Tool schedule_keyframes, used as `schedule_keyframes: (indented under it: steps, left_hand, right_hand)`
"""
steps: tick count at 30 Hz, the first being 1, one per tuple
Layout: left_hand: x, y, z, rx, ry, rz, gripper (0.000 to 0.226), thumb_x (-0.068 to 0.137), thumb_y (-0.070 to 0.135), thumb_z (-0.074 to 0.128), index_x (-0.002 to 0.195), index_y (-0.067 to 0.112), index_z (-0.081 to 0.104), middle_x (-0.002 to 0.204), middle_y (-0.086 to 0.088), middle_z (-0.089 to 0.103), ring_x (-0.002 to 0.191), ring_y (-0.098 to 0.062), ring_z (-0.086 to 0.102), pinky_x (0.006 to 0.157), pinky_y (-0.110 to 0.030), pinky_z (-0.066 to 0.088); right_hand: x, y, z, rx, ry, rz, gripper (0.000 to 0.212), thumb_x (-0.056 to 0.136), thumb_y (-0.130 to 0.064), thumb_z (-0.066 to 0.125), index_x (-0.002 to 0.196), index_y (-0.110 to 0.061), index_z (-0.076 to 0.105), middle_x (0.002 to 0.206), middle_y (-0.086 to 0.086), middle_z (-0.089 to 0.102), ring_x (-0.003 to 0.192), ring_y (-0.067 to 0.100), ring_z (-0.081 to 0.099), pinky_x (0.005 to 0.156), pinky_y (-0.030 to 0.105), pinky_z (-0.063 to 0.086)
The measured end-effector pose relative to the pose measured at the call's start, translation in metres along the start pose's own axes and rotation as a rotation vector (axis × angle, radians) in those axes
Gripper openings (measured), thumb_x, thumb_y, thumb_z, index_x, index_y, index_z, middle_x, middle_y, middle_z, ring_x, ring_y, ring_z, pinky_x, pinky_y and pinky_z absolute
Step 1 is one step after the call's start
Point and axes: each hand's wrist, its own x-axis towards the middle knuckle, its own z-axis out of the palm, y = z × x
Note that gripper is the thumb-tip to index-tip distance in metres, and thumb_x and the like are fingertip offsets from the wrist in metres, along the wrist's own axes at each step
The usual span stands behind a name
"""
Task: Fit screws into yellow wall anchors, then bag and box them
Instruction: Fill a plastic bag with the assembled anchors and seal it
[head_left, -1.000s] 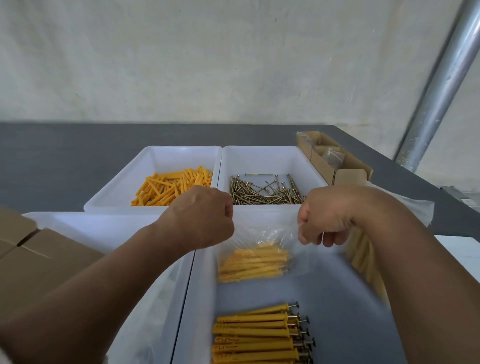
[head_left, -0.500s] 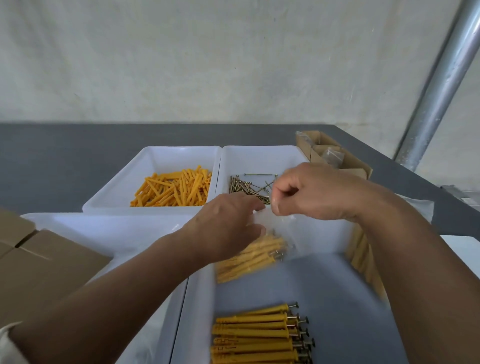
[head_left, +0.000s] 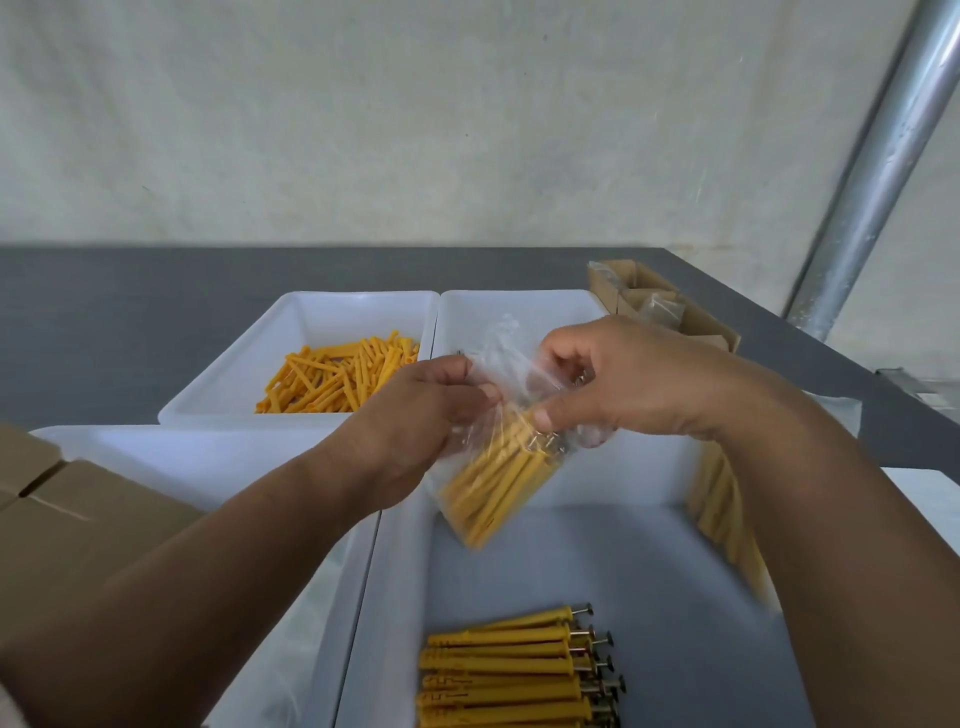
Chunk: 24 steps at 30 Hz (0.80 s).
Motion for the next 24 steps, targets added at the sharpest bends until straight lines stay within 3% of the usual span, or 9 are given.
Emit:
schedule_keyframes:
  steps: [3, 5, 7, 9, 13, 16, 18, 20, 24]
  left_hand:
    - [0.002, 0.0, -0.005, -0.031, -0.017, -0.055, 0.036, 0.092, -0.001, 0.054, 0.072, 0.021, 0.073, 0.082, -0.005, 0.071, 0.075, -0.015, 0.065, 0.071, -0.031, 0.057]
    - [0.001, -0.001, -0.006, 0.059, -0.054, -0.088, 0.024, 0.089, -0.004, 0.055, 0.087, 0.01, 0.074, 0.088, -0.011, 0.069, 0.082, -0.019, 0.063, 0.087, -0.04, 0.055]
    - [-0.001, -0.002, -0.004, 0.17, -0.091, -0.118, 0.02, 0.085, -0.006, 0.058, 0.099, 0.002, 0.071, 0.095, -0.017, 0.069, 0.086, -0.021, 0.06, 0.091, -0.043, 0.052]
    - [-0.002, -0.002, -0.001, 0.207, -0.071, -0.139, 0.024, 0.083, -0.008, 0.063, 0.102, 0.005, 0.071, 0.103, -0.018, 0.071, 0.091, -0.024, 0.064, 0.096, -0.048, 0.051]
    - [-0.002, 0.0, -0.005, 0.154, -0.043, -0.155, 0.035, 0.081, -0.01, 0.061, 0.105, 0.013, 0.073, 0.104, -0.008, 0.074, 0.107, -0.029, 0.067, 0.098, -0.052, 0.051]
    - [-0.001, 0.0, -0.007, 0.133, -0.037, -0.178, 0.038, 0.08, -0.013, 0.056, 0.104, 0.011, 0.073, 0.1, -0.01, 0.075, 0.1, -0.028, 0.069, 0.094, -0.051, 0.053]
    - [-0.001, 0.0, -0.006, 0.137, -0.028, -0.189, 0.036, 0.081, -0.013, 0.056, 0.105, 0.01, 0.071, 0.098, -0.011, 0.075, 0.098, -0.029, 0.069, 0.094, -0.051, 0.053]
    - [0.0, 0.0, -0.005, 0.138, -0.022, -0.193, 0.034, 0.082, -0.012, 0.056, 0.105, 0.008, 0.071, 0.1, -0.012, 0.074, 0.098, -0.031, 0.068, 0.095, -0.051, 0.053]
    - [0.001, 0.0, -0.006, 0.148, -0.029, -0.193, 0.033, 0.083, -0.01, 0.055, 0.104, 0.009, 0.072, 0.096, -0.011, 0.074, 0.088, -0.026, 0.066, 0.096, -0.05, 0.052]
  right_hand:
    - [0.0, -0.002, -0.001, -0.036, 0.093, -0.063, 0.017, 0.075, -0.037, 0.081, 0.08, -0.024, 0.07, 0.07, -0.006, 0.067, 0.064, 0.013, 0.06, 0.065, 0.032, 0.047]
    - [0.002, -0.001, 0.002, -0.009, 0.087, -0.047, 0.017, 0.074, -0.036, 0.081, 0.084, -0.026, 0.073, 0.072, -0.008, 0.067, 0.064, 0.007, 0.059, 0.067, 0.031, 0.049]
    - [0.004, 0.0, 0.008, -0.051, 0.019, -0.013, 0.015, 0.073, -0.035, 0.081, 0.085, -0.031, 0.073, 0.074, -0.014, 0.069, 0.072, 0.004, 0.064, 0.072, 0.031, 0.053]
    - [0.007, 0.001, 0.014, -0.114, -0.003, -0.005, 0.012, 0.076, -0.03, 0.079, 0.083, -0.036, 0.07, 0.079, -0.016, 0.07, 0.076, 0.003, 0.065, 0.069, 0.029, 0.054]
    - [0.009, 0.002, 0.01, -0.013, 0.123, -0.041, 0.024, 0.083, -0.015, 0.071, 0.084, -0.039, 0.074, 0.075, -0.017, 0.07, 0.069, 0.005, 0.065, 0.068, 0.03, 0.055]
    - [0.008, 0.001, 0.011, 0.013, 0.075, -0.034, 0.018, 0.085, -0.032, 0.071, 0.098, -0.044, 0.069, 0.079, -0.018, 0.068, 0.075, 0.004, 0.064, 0.072, 0.028, 0.053]
    - [0.006, 0.001, 0.012, -0.062, 0.015, -0.006, 0.031, 0.079, -0.053, 0.07, 0.108, -0.049, 0.059, 0.093, -0.021, 0.062, 0.085, 0.001, 0.06, 0.077, 0.03, 0.05]
    - [0.003, -0.002, 0.009, -0.09, 0.033, -0.006, 0.037, 0.071, -0.064, 0.069, 0.101, -0.048, 0.053, 0.1, -0.023, 0.057, 0.09, -0.003, 0.056, 0.078, 0.03, 0.048]
    - [-0.002, -0.006, 0.006, -0.195, 0.028, -0.013, 0.04, 0.062, -0.068, 0.073, 0.087, -0.042, 0.056, 0.087, -0.022, 0.053, 0.083, -0.005, 0.05, 0.065, 0.027, 0.039]
